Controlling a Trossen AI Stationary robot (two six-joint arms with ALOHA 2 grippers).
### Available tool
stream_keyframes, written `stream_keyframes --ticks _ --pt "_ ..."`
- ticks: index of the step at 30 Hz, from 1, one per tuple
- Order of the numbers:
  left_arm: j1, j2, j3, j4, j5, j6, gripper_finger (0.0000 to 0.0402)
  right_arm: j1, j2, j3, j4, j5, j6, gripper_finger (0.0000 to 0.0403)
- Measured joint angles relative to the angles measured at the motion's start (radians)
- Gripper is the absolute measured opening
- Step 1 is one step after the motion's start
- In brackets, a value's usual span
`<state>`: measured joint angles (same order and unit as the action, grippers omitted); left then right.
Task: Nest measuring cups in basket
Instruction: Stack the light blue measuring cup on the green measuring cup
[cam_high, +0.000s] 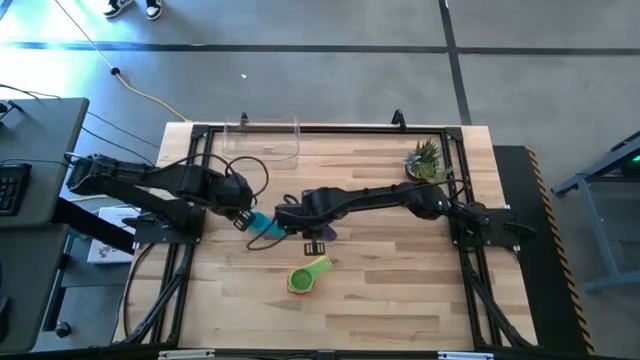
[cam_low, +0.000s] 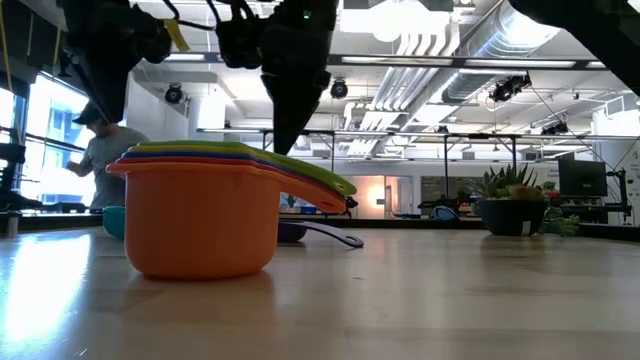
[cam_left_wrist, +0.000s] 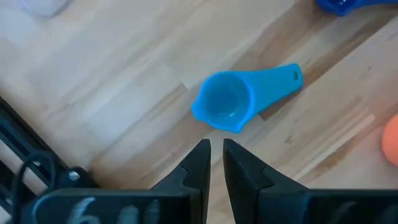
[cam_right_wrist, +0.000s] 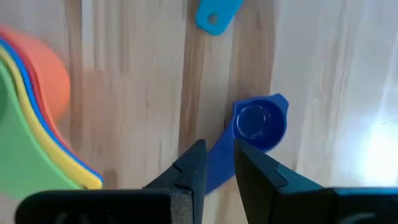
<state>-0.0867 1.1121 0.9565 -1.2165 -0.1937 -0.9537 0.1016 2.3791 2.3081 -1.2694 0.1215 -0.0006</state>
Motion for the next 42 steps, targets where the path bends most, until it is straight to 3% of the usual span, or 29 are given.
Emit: stream_keyframes --ticks 7,15,31,42 --pt "0.125 0.000 -0.005 0.004 0.084 0.184 0.0035 -0.040 0.000 0.000 0.091 -0.050 0.135 0.0073" --pt "0.248 0.000 -0.103 0.025 0.162 0.320 0.0035 -0.071 0.000 0.000 0.187 -0.084 0.279 0.0073" --pt "0.259 0.000 -0.195 0.206 0.184 0.449 0.0038 -0.078 0.000 0.000 0.182 -0.070 0.396 0.0073" --pt "0.259 0.001 -0.195 0.330 0.183 0.668 0.0089 -0.084 0.000 0.000 0.081 0.002 0.429 0.0073"
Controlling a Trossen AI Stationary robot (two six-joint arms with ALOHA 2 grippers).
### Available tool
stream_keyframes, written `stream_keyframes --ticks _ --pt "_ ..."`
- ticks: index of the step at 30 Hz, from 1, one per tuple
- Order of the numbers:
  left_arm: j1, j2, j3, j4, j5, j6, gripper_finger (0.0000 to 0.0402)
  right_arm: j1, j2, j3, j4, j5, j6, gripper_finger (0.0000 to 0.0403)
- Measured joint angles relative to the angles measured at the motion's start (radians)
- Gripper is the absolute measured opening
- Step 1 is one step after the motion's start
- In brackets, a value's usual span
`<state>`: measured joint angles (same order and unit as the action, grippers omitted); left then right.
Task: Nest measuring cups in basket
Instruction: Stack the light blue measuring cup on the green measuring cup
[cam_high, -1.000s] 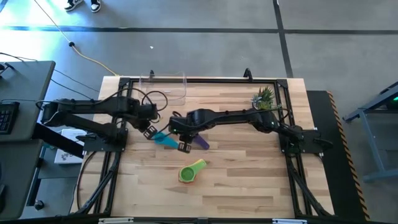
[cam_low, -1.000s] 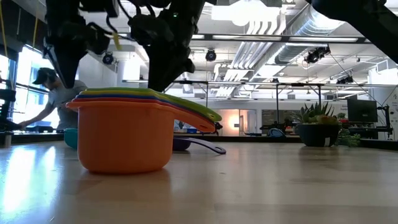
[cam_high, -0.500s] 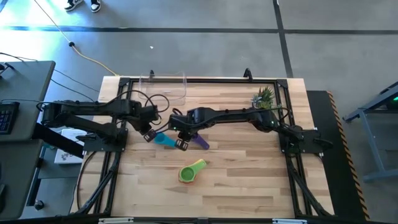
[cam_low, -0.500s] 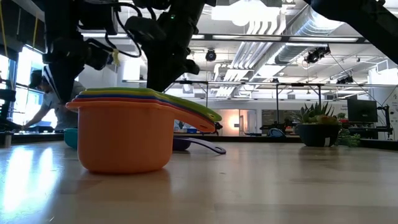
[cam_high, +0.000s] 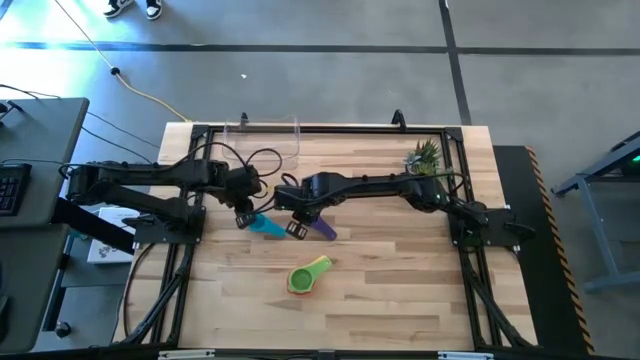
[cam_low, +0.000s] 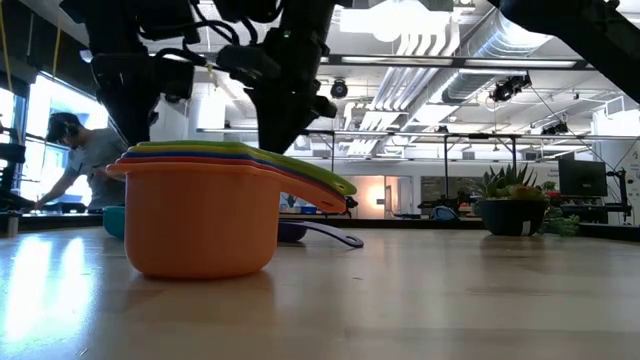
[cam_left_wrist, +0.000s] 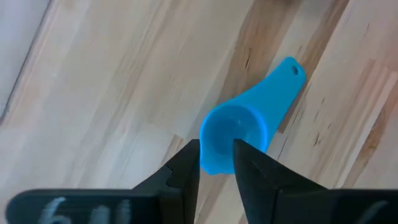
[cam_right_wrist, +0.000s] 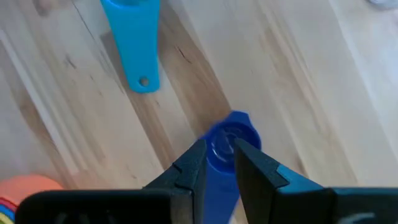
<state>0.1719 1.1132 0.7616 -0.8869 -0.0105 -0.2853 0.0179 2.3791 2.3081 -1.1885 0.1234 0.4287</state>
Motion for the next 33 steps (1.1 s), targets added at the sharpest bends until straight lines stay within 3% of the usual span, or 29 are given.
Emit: stream_keyframes --ticks 19,33 --pt "0.000 0.184 0.001 0.027 -0.004 0.105 0.0088 -0.116 -0.049 0.001 -0.080 0.003 -0.098 0.0073" --pt "0.000 0.310 0.001 0.067 0.006 0.104 0.0087 -0.124 -0.051 0.001 -0.088 0.001 -0.142 0.0073"
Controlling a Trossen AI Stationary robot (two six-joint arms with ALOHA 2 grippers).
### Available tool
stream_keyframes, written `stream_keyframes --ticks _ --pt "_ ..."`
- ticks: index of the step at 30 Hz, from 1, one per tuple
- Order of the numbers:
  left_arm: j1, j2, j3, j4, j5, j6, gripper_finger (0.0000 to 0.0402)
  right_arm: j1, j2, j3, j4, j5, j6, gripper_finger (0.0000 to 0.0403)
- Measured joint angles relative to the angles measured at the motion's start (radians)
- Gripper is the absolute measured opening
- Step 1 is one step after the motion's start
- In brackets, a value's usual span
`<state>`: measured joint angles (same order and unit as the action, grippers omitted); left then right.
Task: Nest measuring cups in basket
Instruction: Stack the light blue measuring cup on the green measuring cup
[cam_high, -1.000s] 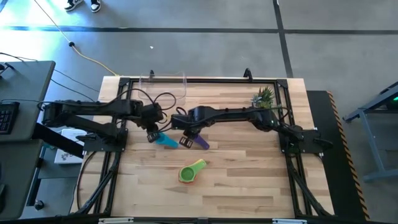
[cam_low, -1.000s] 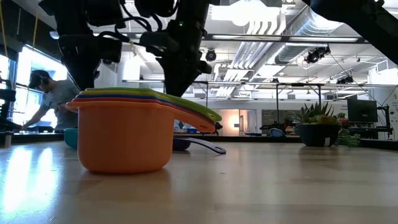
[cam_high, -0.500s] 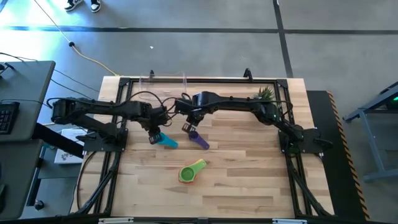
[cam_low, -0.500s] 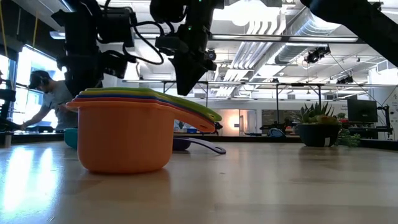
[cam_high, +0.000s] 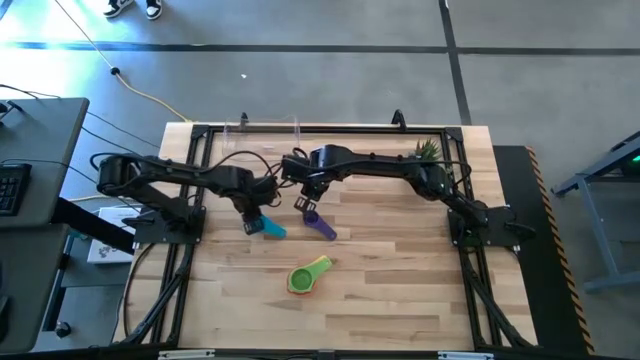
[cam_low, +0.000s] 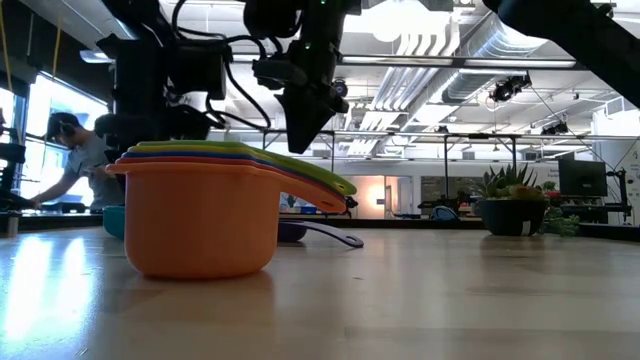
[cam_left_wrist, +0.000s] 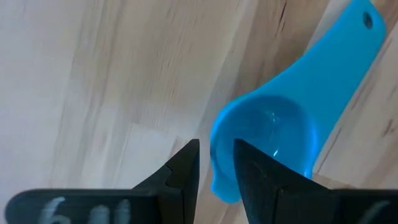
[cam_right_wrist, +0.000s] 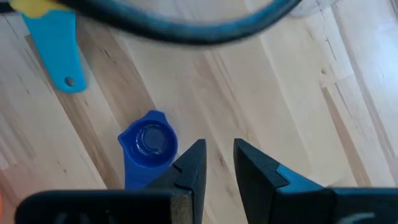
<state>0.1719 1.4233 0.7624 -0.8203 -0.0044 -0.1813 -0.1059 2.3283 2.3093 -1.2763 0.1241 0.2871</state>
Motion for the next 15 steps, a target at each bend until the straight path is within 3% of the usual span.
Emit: stream_keyframes --ticks 6,12,15 --pt "0.000 0.043 0.000 0.021 0.000 -0.057 0.0081 0.001 0.000 0.000 -0.005 0.000 0.000 0.0073" --pt "0.000 0.061 0.000 0.025 0.000 -0.079 0.0016 0.001 0.000 0.000 -0.032 0.000 0.000 0.0073" --pt "0.000 0.062 0.000 0.031 0.004 -0.097 0.0009 0.001 0.000 0.000 -0.047 0.000 0.000 0.0073"
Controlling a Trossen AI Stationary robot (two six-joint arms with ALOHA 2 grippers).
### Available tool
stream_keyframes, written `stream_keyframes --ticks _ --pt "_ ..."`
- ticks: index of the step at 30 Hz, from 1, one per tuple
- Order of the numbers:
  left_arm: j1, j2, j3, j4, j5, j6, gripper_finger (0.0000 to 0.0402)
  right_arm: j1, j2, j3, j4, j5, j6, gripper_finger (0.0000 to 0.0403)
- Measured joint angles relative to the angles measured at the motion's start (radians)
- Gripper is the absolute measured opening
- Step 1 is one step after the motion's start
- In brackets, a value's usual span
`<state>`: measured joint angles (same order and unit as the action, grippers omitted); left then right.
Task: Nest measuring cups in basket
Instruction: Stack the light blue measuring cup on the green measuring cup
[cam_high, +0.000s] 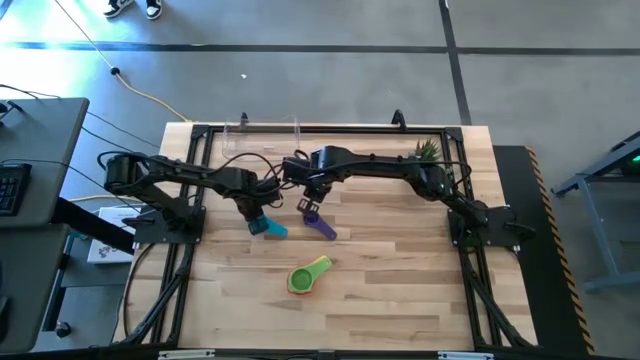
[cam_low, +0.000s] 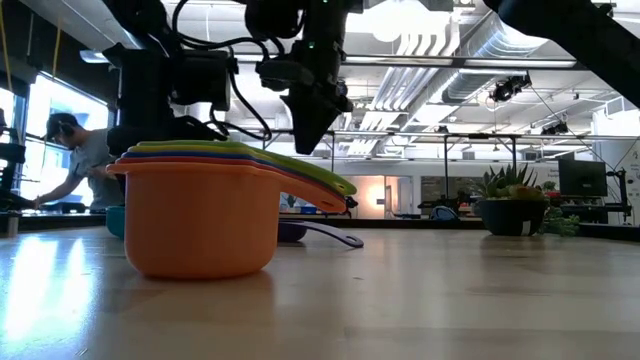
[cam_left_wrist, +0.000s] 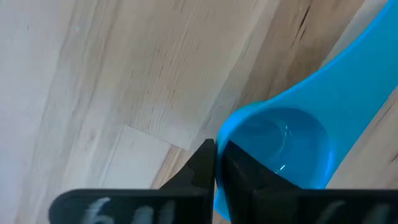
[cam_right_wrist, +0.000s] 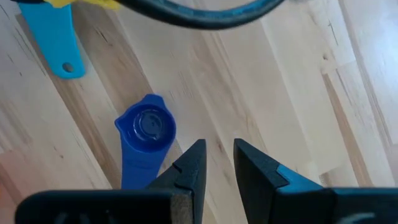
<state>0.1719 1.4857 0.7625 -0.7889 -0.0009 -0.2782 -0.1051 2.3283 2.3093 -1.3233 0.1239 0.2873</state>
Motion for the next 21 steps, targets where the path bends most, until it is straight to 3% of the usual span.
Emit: stream_keyframes --ticks 3,9,21 --pt "0.000 0.000 0.000 0.001 0.006 -0.057 0.0010 0.001 0.000 0.000 -0.014 0.000 0.014 0.0073" --pt "-0.012 0.000 0.000 0.001 0.113 -0.228 0.0005 0.001 -0.004 0.000 -0.071 0.003 0.071 0.0073" --pt "-0.128 -0.019 0.001 0.007 0.170 -0.373 0.0003 0.014 -0.113 0.000 -0.151 0.147 0.163 0.0073"
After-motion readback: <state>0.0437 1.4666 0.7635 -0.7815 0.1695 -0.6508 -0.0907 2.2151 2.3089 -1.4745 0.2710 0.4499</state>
